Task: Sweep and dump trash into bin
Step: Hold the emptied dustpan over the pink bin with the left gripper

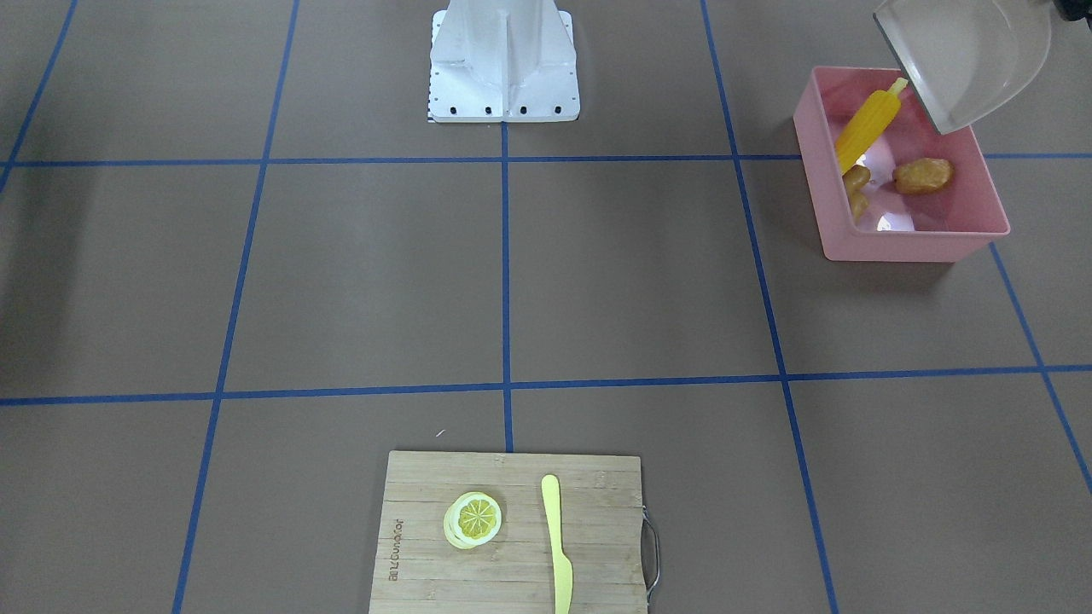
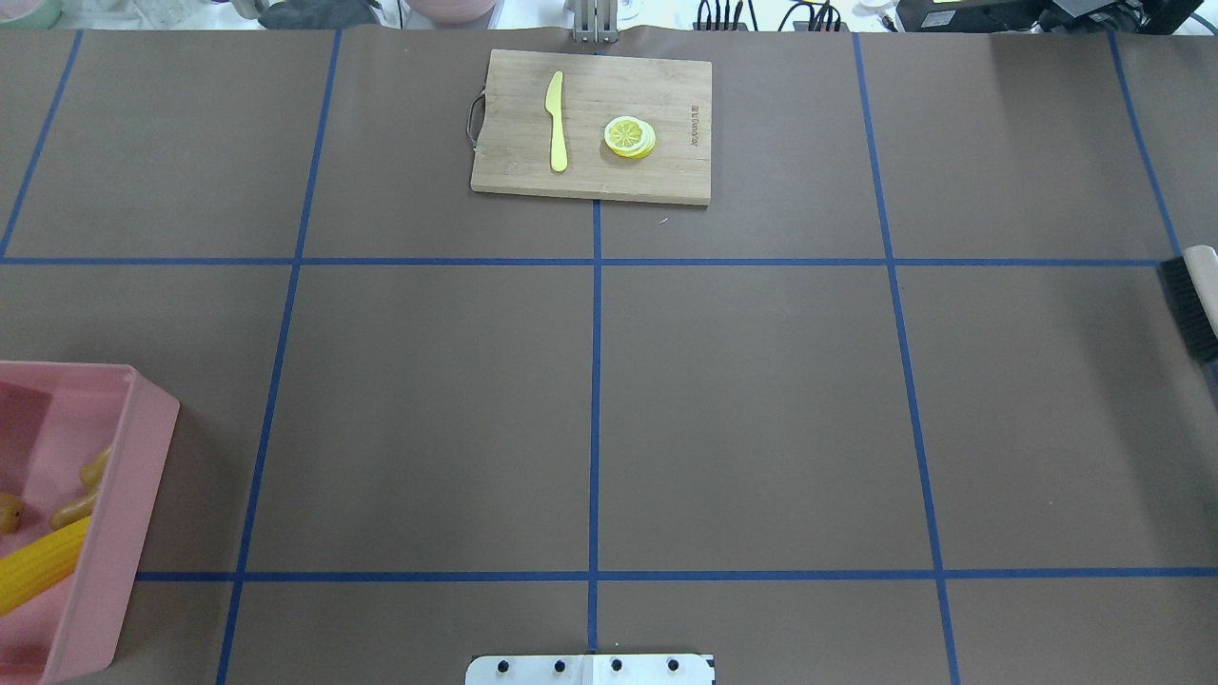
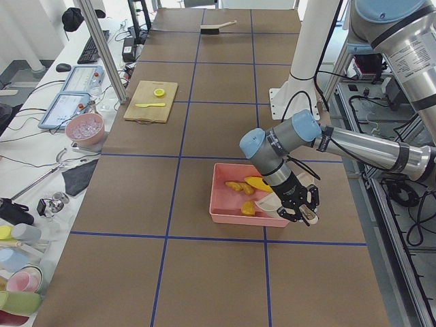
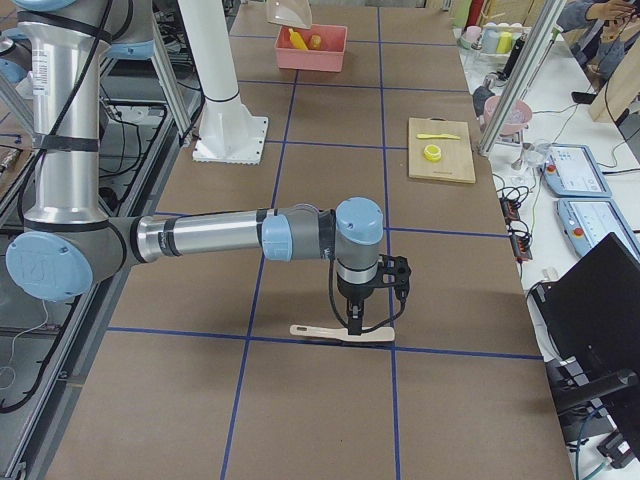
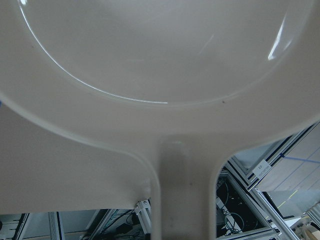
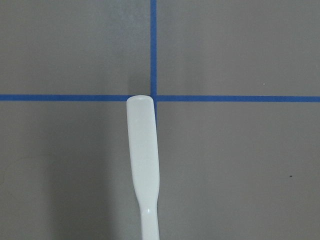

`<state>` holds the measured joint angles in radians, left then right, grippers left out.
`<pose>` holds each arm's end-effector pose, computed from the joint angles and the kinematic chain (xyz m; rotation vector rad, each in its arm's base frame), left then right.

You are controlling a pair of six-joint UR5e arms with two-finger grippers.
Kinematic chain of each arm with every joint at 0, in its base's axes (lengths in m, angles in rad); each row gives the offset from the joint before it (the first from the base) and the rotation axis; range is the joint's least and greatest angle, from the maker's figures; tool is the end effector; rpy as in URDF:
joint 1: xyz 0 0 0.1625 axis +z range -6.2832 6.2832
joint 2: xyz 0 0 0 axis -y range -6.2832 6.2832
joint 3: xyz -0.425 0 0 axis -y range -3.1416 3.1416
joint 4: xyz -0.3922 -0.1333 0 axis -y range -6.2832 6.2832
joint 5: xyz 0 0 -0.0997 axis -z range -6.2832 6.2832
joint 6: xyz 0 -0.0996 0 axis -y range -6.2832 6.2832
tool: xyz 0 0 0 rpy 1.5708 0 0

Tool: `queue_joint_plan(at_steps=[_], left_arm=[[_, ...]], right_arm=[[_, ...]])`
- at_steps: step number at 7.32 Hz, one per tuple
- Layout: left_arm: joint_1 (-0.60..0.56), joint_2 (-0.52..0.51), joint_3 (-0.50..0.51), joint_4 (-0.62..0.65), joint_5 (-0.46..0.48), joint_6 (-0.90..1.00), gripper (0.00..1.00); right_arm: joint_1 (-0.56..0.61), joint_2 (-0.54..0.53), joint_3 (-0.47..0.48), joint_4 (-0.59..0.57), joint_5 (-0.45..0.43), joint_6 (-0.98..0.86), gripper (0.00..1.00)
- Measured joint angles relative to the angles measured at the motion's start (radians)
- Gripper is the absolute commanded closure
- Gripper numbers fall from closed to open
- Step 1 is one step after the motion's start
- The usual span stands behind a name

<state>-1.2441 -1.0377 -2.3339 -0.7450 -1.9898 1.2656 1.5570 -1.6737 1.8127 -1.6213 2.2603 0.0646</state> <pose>-0.0245 -0.2167 0.5704 -0.3703 0.6849 1.3947 0.0637 -0.4518 0.5986 0.0579 -0.6918 0.0182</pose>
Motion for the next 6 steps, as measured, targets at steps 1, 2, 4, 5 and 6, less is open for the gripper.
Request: queue_joint_plan(at_steps=[1,2,4,5,6], left_arm=[[-0.021,0.009,-0.006,0.009,0.012,0.033,1.0],[-0.062,0.014,-0.009,0.022,0.037,0.075,1.0],[-0.175,0.007,-0.014,0.053,0.098,0.178,1.0],[-0.248,-0.013,-0.023,0.076,0.121,0.218,1.0],[-0.326,-0.06,-0.038,0.126,0.136,0.238,1.0]], right_arm=[[0.0,-0.02,0.017,0.0,0.019,-0.019,0.0],[0.0,-0.029,0.022,0.001,0.03,-0.027,0.0],[0.0,-0.033,0.022,0.001,0.032,-0.026,0.0],[0.0,-0.032,0.024,0.001,0.032,-0.023,0.0],[0.0,-0.031,0.025,0.001,0.032,-0.022,0.0]])
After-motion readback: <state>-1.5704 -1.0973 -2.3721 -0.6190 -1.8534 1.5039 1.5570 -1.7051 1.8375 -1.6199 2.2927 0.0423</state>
